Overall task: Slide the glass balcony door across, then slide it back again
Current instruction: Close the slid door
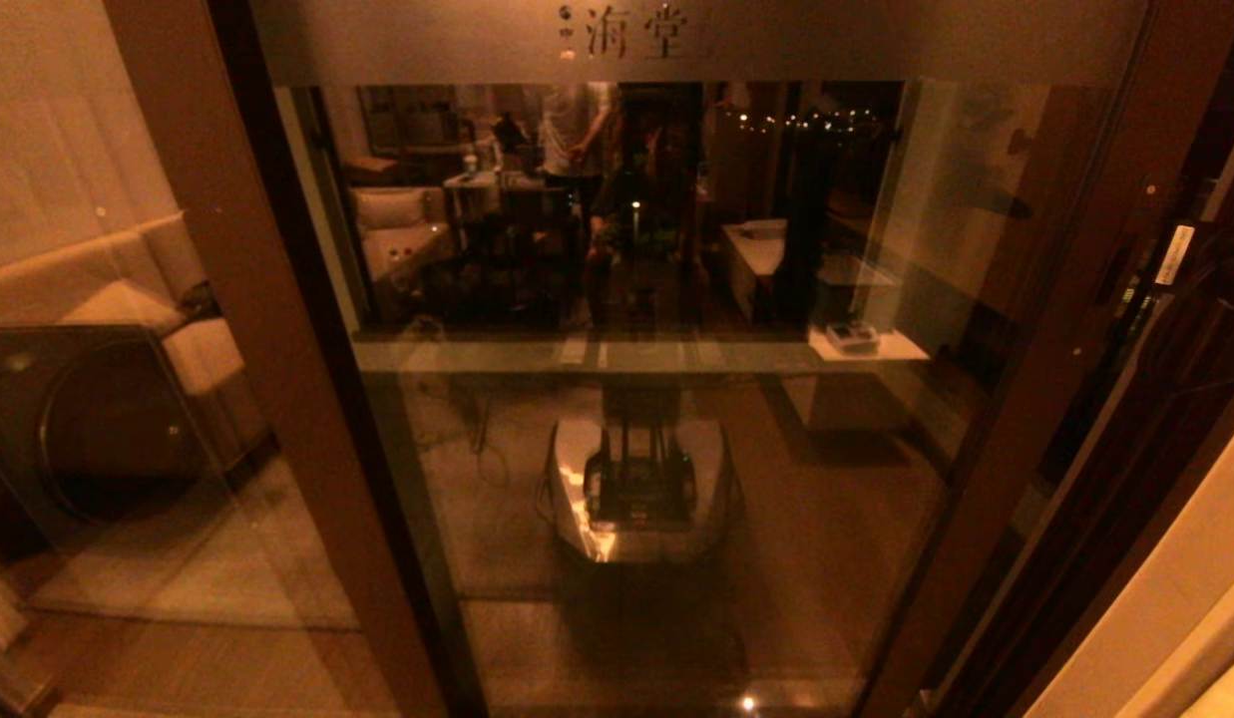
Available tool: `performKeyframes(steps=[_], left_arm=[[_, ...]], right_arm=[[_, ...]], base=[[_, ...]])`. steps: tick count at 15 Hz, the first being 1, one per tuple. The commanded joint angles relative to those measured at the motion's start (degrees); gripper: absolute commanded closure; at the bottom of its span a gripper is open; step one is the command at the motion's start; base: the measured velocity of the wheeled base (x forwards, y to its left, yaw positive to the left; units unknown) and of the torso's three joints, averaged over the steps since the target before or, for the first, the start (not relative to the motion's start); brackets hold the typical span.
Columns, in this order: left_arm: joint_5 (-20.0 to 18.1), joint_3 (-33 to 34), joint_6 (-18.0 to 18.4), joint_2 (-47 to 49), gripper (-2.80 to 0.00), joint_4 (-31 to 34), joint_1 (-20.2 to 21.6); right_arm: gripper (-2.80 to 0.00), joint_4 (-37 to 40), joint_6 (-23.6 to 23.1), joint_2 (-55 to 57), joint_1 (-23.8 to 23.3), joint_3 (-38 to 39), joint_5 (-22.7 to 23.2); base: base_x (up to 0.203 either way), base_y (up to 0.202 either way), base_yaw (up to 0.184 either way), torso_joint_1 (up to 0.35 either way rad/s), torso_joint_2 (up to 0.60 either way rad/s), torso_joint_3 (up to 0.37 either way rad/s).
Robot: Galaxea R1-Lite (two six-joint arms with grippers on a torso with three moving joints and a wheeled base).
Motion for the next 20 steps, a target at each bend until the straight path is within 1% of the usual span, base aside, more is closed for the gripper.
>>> performKeyframes(steps=[1, 3, 4, 6, 8, 9, 10, 11, 12, 13, 15, 18, 19, 20], left_arm=[[0.0, 1.2, 0.0, 0.0, 0.00, 0.0, 0.0], [0.0, 1.2, 0.0, 0.0, 0.00, 0.0, 0.0], [0.0, 1.2, 0.0, 0.0, 0.00, 0.0, 0.1], [0.0, 1.2, 0.0, 0.0, 0.00, 0.0, 0.0], [0.0, 1.2, 0.0, 0.0, 0.00, 0.0, 0.0], [0.0, 1.2, 0.0, 0.0, 0.00, 0.0, 0.0], [0.0, 1.2, 0.0, 0.0, 0.00, 0.0, 0.0], [0.0, 1.2, 0.0, 0.0, 0.00, 0.0, 0.0], [0.0, 1.2, 0.0, 0.0, 0.00, 0.0, 0.1], [0.0, 1.2, 0.0, 0.0, 0.00, 0.0, 0.0], [0.0, 1.2, 0.0, 0.0, 0.00, -0.1, 0.1], [0.0, 1.2, 0.0, 0.0, 0.00, -0.1, 0.0], [0.0, 1.2, 0.0, 0.0, 0.00, 0.0, 0.0], [0.0, 1.2, 0.0, 0.0, 0.00, 0.0, 0.0]], right_arm=[[0.00, -0.1, -1.1, -0.6, -0.2, -0.7, -0.2], [0.00, -1.5, -1.4, 0.7, -0.7, 0.2, -0.2], [0.00, -3.6, -1.6, 2.4, -1.2, 0.8, -0.2], [0.00, -12.7, -2.2, 6.9, -3.4, 2.0, 0.0], [0.00, -19.7, -4.3, 11.0, -5.2, 4.0, 0.2], [0.00, -21.0, -4.7, 11.0, -5.5, 5.3, 0.4], [0.00, -21.3, -4.8, 10.2, -5.4, 6.4, 0.6], [0.00, -21.2, -4.7, 9.1, -5.4, 7.1, 2.7], [0.00, -20.9, -4.6, 8.2, -5.3, 8.0, 5.8], [0.00, -20.9, -4.5, 7.6, -4.6, 8.6, 7.0], [0.00, -20.9, -4.3, 7.0, -3.0, 8.9, 6.9], [0.00, -20.6, -4.3, 7.9, -2.9, 7.5, 6.7], [0.00, -20.0, -4.2, 8.9, -2.9, 6.4, 5.6], [0.00, -19.3, -4.2, 9.9, -2.8, 5.4, 3.5]], base=[[0.000, 0.000, 0.000, 0.000, 0.00, 0.000], [0.000, 0.000, 0.000, 0.000, 0.00, 0.000], [0.000, 0.000, 0.000, 0.000, 0.00, 0.000], [0.000, 0.000, 0.000, 0.000, 0.00, 0.000], [0.000, 0.000, 0.000, 0.000, 0.00, 0.000], [0.000, 0.000, 0.000, 0.000, 0.00, 0.000], [0.000, 0.000, 0.000, 0.000, 0.00, 0.000], [0.000, 0.000, 0.000, 0.000, 0.00, 0.000], [0.000, 0.000, 0.000, 0.000, 0.00, 0.000], [0.000, 0.000, 0.000, 0.000, 0.00, 0.000], [0.000, 0.000, 0.000, 0.000, 0.00, 0.000], [0.000, 0.000, 0.000, 0.000, 0.00, 0.000], [0.000, 0.000, 0.000, 0.000, 0.00, 0.000], [0.000, 0.000, 0.000, 0.000, 0.00, 0.000]])
